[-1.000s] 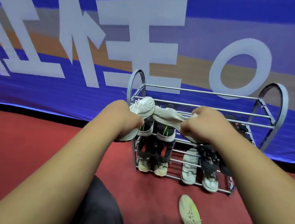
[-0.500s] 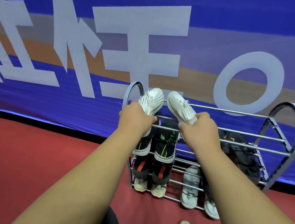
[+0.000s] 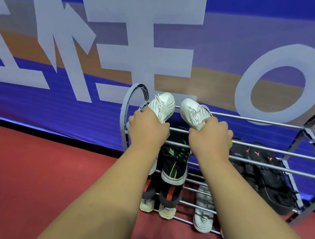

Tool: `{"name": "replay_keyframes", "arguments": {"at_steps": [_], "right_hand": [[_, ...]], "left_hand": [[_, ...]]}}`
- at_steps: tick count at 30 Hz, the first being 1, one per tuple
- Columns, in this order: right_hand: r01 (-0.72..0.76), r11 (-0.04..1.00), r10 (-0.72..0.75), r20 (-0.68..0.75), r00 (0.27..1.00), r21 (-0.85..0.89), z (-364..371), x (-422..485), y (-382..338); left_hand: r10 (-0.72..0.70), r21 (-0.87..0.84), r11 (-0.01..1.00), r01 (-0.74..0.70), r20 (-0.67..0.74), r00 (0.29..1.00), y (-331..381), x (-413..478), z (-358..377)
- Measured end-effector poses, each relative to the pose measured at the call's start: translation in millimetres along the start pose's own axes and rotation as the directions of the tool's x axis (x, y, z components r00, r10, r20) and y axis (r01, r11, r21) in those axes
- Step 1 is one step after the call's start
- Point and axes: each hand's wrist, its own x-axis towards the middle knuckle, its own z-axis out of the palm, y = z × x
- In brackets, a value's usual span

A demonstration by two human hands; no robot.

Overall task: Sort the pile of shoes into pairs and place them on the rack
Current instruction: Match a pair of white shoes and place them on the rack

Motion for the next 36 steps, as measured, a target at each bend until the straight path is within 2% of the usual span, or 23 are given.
{"name": "replay_keyframes", "arguments": {"at_steps": [5,10,13,18,23,36], "right_hand": [[0.013,0.997,-0.006,0.084,0.996,-0.082,-5,0,-4],[0.093,0.995,-0.081,0.262,0.962,-0.035,-15,2,7],[0.073,0.997,-0.060,0.310,0.949,-0.032,-18,4,15],[0.055,0.991,-0.078,0.197,0.977,0.118,-13,0,12],[0.144,0.973,-0.162,0.093,0.982,0.183,3,-10,0],[0.238,0.955,-0.255,0.082,0.963,0.176,20,-26,-4]], "left_hand": [[-0.067,-0.048,0.996,0.070,0.063,0.996,0,7,-2],[-0.076,-0.075,0.993,0.092,0.194,0.978,-11,7,-14],[-0.039,-0.060,0.997,0.055,0.245,0.969,-20,0,-16],[0.015,-0.195,0.981,0.021,0.184,0.983,-25,-5,-16],[0.009,-0.272,0.962,0.034,0.155,0.988,-31,-4,-18],[0.089,-0.245,0.969,-0.042,0.185,0.979,-45,7,-16]]}}
